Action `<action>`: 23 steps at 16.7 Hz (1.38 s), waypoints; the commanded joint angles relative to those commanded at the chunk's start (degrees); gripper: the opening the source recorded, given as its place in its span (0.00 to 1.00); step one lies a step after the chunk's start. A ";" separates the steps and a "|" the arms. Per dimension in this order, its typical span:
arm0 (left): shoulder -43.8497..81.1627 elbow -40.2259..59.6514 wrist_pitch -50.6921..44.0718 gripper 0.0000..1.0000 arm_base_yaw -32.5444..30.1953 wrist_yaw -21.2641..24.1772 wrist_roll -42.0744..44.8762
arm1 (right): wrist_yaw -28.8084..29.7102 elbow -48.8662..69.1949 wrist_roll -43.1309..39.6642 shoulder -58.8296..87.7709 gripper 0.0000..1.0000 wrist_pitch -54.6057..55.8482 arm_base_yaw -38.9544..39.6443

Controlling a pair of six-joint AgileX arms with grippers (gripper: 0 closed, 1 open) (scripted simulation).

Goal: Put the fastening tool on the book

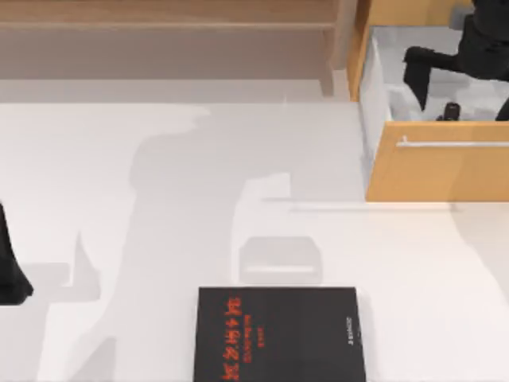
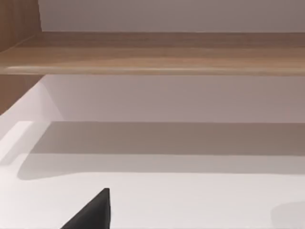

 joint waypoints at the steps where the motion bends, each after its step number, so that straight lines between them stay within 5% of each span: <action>1: 0.00 0.00 0.00 1.00 0.00 0.00 0.00 | -0.08 -1.28 -0.29 -0.99 1.00 0.19 -0.12; 10: 0.00 0.00 0.00 1.00 0.00 0.00 0.00 | -0.60 -11.86 -1.73 -7.12 1.00 6.28 -0.59; 23: 0.00 0.00 0.00 1.00 0.00 0.00 0.00 | 0.07 -5.63 0.27 3.68 1.00 9.84 0.31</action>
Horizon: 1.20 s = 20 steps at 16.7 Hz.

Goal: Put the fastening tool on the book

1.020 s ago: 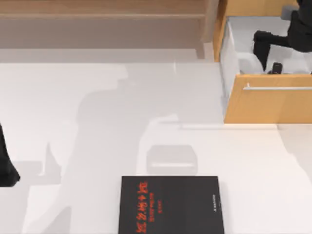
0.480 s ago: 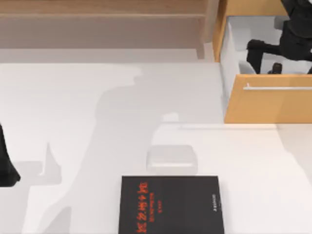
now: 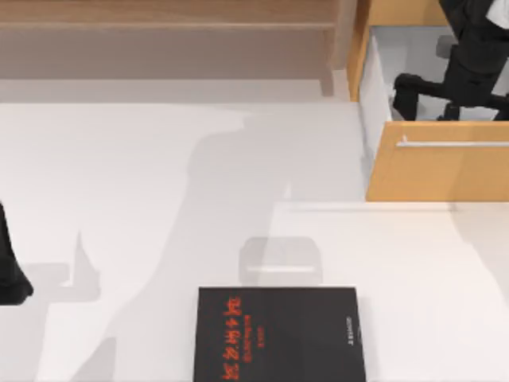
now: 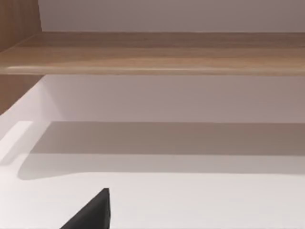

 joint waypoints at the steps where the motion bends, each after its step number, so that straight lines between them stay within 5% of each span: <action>1: 0.00 0.00 0.00 1.00 0.00 0.00 0.00 | 0.00 0.00 0.00 0.00 1.00 0.00 0.00; 2: 0.00 0.00 0.00 1.00 0.00 0.00 0.00 | 0.00 0.00 0.00 0.00 1.00 0.00 0.00; 15: 0.00 0.00 0.00 1.00 0.00 0.00 0.00 | 0.00 0.00 0.00 0.00 0.02 0.00 0.00; 20: 0.00 0.00 0.00 1.00 0.00 0.00 0.00 | 0.00 0.00 0.00 0.00 0.00 0.00 0.00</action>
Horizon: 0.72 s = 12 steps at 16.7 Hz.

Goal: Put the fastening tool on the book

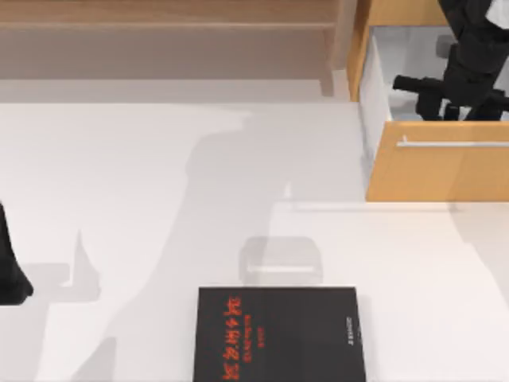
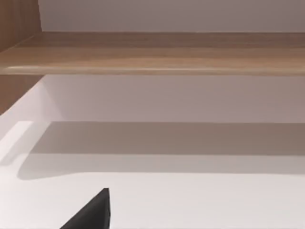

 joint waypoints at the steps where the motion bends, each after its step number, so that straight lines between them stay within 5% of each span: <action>1: 0.00 0.00 0.00 1.00 0.00 0.00 0.00 | 0.00 0.00 0.00 0.00 0.00 0.00 0.00; 12: 0.00 0.00 0.00 1.00 0.00 0.00 0.00 | 0.51 -3.93 4.96 -7.63 0.00 -0.99 0.35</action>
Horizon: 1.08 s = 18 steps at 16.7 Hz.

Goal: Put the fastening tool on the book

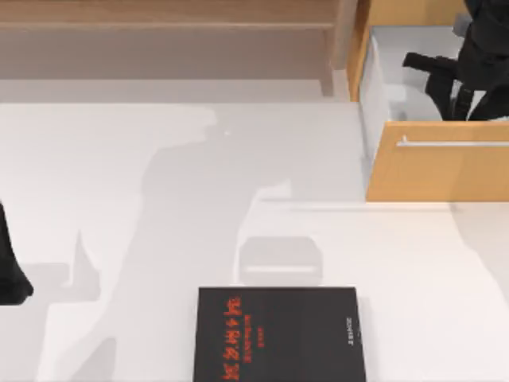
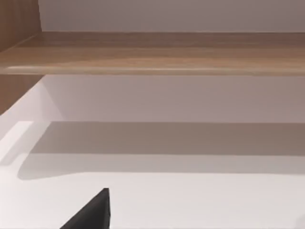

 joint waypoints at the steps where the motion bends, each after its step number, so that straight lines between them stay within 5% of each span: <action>1: 0.00 0.00 0.00 1.00 0.00 0.00 0.00 | 0.00 -0.69 1.37 -1.67 0.00 0.27 0.17; 9: 0.00 0.00 0.00 1.00 0.00 0.00 0.00 | -1.51 -5.31 14.67 -15.48 0.00 5.17 6.06; 18: 0.00 0.00 0.00 1.00 0.00 0.00 0.00 | -1.94 -16.09 24.63 -23.78 0.00 9.03 24.78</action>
